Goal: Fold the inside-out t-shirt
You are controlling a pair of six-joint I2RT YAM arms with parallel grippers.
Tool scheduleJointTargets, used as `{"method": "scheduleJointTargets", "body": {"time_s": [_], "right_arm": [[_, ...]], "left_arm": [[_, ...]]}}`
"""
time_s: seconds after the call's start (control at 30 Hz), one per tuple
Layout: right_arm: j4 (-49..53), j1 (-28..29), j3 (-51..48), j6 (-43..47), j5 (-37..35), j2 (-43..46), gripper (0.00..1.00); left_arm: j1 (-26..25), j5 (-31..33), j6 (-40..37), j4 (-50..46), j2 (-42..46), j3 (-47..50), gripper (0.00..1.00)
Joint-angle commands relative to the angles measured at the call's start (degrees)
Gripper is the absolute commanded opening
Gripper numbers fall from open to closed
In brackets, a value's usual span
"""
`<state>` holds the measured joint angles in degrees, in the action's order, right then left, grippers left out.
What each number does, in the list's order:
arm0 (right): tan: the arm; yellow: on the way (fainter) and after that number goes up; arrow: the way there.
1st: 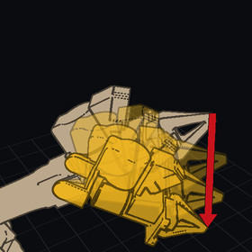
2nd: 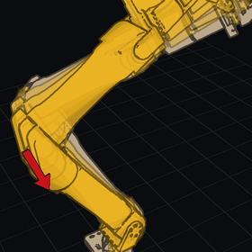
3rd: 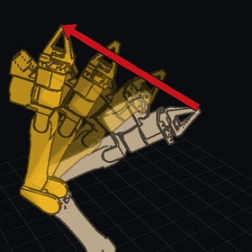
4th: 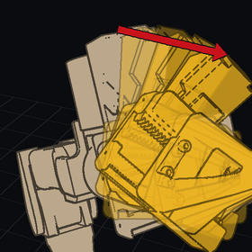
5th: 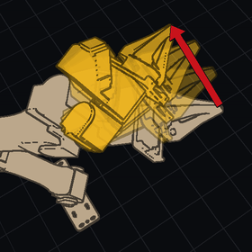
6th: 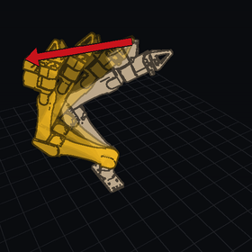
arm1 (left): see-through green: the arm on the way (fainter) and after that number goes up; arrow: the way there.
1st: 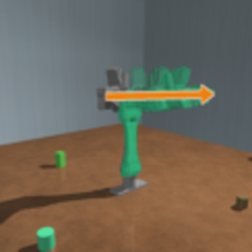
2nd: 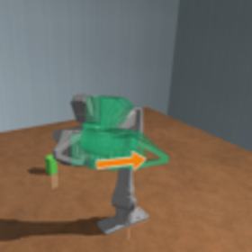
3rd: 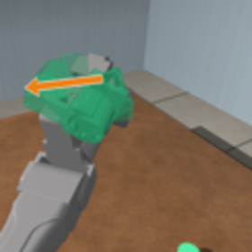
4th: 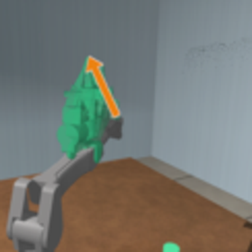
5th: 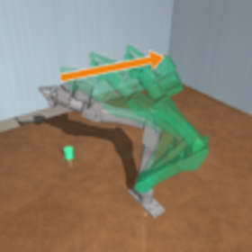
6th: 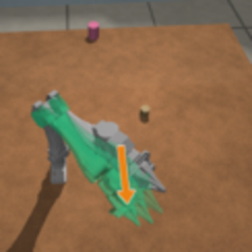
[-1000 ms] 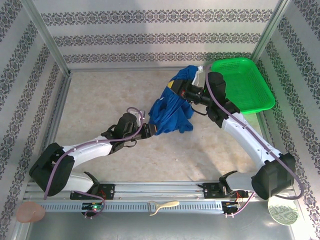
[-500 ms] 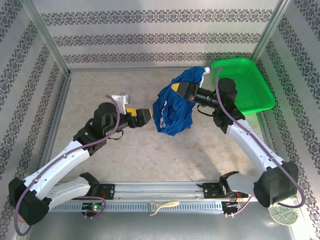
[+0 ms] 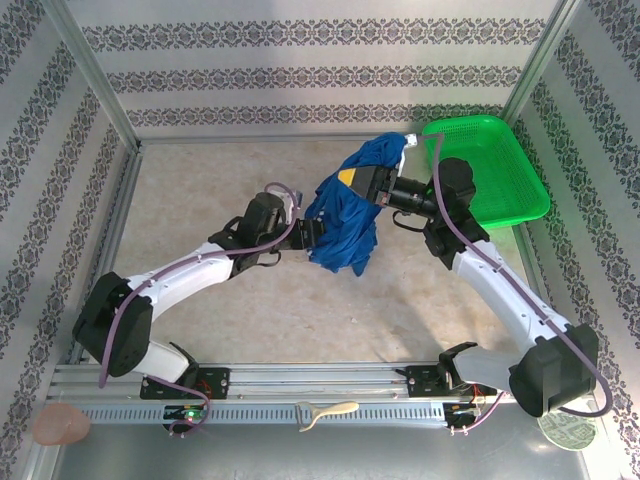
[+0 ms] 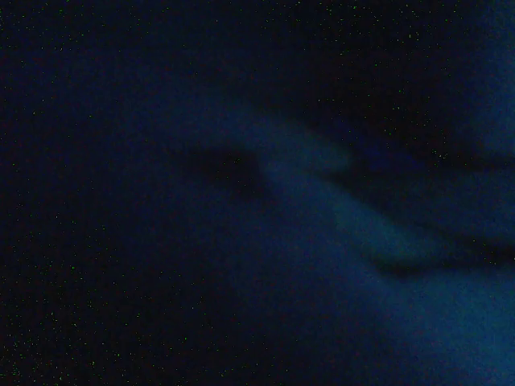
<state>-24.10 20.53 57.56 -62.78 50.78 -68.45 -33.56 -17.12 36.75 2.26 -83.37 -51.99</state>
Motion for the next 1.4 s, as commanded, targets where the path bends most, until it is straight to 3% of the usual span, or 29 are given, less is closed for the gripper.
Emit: {"method": "scheduleJointTargets", "body": {"time_s": [0.0,0.07,0.1,0.17,0.27,0.33,0.47,0.6,0.83,1.0,1.13,1.2,1.27,1.33,1.37], "right_arm": [[-6.4,-1.7,-0.3,-0.6,3.0,4.2,0.0],[-6.8,-2.8,-1.3,-0.8,3.6,5.0,0.0],[-7.1,-3.2,-1.9,-1.1,3.7,5.1,0.0],[-7.8,-3.4,-2.8,-1.5,3.9,4.9,0.0],[-9.6,-3.2,-3.9,-2.7,3.9,3.8,0.0],[-10.3,-3.0,-4.4,-2.9,3.7,3.1,0.0],[-10.7,-1.9,-4.3,-2.8,3.4,1.5,0.0],[-10.8,-0.2,-4.3,-2.5,2.9,-0.2,0.0],[-11.1,1.4,-5.0,-2.2,1.6,-1.6,0.0],[-11.1,1.8,-5.1,-3.0,1.0,-0.8,0.0],[-11.1,2.5,-5.0,-3.7,0.5,-0.1,0.0],[-11.1,2.9,-5.0,-3.7,0.5,0.0,0.0],[-11.2,2.7,-5.5,-3.6,0.5,0.5,0.0],[-10.8,1.4,-6.7,-3.4,0.2,1.0,0.0],[-10.5,0.4,-7.6,-3.3,-0.3,1.4,0.0]], "left_arm": [[4.0,6.2,0.4,-0.5,2.5,6.4,0.16],[7.8,6.3,2.7,1.8,4.9,11.7,0.17],[9.5,6.2,3.5,2.1,6.2,13.7,0.24],[12.4,3.8,3.5,2.3,8.4,15.5,0.5],[13.1,0.5,0.8,0.5,13.9,15.2,0.76],[13.1,-1.4,-0.2,-1.7,18.3,14.0,0.86],[12.9,-3.7,0.0,-4.0,26.1,12.1,0.94],[10.8,-6.7,0.2,-1.4,28.9,8.8,0.96],[-1.2,-5.0,-8.5,-2.4,19.1,-0.8,0.97],[-3.7,-2.1,-9.2,0.7,11.8,-0.7,0.96],[-3.8,0.1,-10.2,1.9,6.3,-3.6,0.94],[-3.8,1.0,-10.9,2.0,3.6,-5.9,0.87],[-3.6,0.5,-12.0,2.2,1.6,-8.0,0.61],[-3.0,-1.9,-13.8,0.1,1.2,-10.9,0.17],[-2.5,-3.2,-14.6,-1.0,1.9,-11.9,0.06]]}}
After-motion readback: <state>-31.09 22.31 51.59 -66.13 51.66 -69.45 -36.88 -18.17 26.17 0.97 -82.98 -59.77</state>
